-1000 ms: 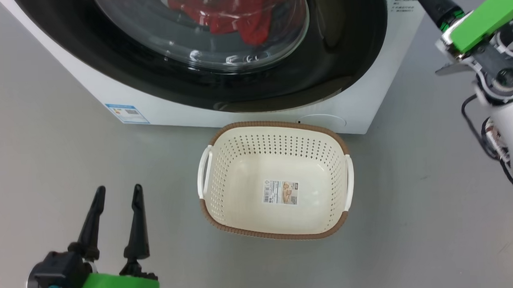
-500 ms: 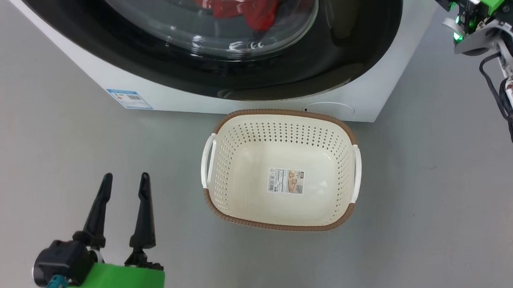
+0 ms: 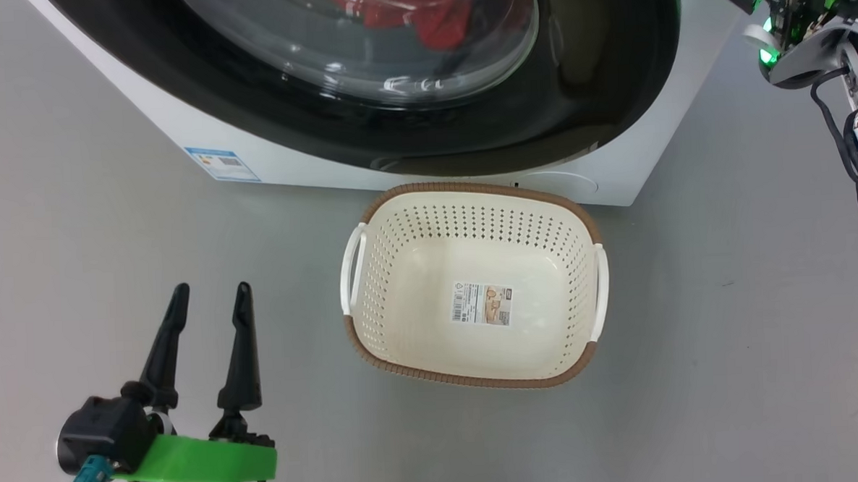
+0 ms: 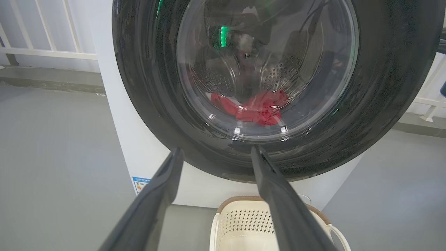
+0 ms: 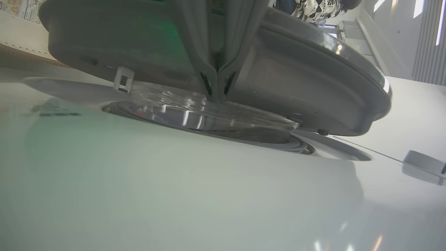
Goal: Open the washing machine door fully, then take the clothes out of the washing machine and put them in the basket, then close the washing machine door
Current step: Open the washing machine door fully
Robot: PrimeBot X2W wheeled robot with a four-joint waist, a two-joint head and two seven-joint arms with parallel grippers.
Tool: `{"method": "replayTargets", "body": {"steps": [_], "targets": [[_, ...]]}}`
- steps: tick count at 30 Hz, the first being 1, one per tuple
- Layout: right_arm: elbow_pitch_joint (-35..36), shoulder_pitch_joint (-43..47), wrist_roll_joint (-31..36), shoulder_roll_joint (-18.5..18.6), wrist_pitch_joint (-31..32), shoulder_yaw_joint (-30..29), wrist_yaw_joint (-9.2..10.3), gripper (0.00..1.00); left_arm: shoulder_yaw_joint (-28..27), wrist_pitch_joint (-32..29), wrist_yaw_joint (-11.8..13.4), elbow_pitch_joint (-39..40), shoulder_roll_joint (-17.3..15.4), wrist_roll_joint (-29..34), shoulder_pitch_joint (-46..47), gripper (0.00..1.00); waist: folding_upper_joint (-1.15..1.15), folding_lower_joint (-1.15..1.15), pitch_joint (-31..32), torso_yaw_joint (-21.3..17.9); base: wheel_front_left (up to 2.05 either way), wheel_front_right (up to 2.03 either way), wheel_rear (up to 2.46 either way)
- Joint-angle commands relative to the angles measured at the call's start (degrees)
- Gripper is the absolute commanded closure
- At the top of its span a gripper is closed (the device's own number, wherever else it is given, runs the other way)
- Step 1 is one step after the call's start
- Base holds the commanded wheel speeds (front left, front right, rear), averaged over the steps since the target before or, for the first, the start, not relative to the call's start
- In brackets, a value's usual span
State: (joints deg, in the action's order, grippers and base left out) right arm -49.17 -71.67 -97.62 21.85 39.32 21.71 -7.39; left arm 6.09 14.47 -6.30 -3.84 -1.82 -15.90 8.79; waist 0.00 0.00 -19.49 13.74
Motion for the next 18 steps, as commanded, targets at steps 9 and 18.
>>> {"method": "replayTargets", "body": {"steps": [9, 18], "targets": [[4.8, 5.2, -1.5, -2.8, 4.4, 0.6, -0.1, 1.0, -1.8, 0.5, 0.2, 1.1, -1.1, 0.5, -0.3, 0.0, 0.0, 0.0, 2.5, -1.6, 0.0, 0.0, 0.0], [8.5, 10.9, -2.4, -3.8, 7.5, 0.3, -0.1, 1.0, -1.7, 0.5, 0.4, 1.0, -1.1, 1.1, -1.6, 0.0, 0.0, 0.0, 5.2, -2.4, 0.0, 0.0, 0.0]]}}
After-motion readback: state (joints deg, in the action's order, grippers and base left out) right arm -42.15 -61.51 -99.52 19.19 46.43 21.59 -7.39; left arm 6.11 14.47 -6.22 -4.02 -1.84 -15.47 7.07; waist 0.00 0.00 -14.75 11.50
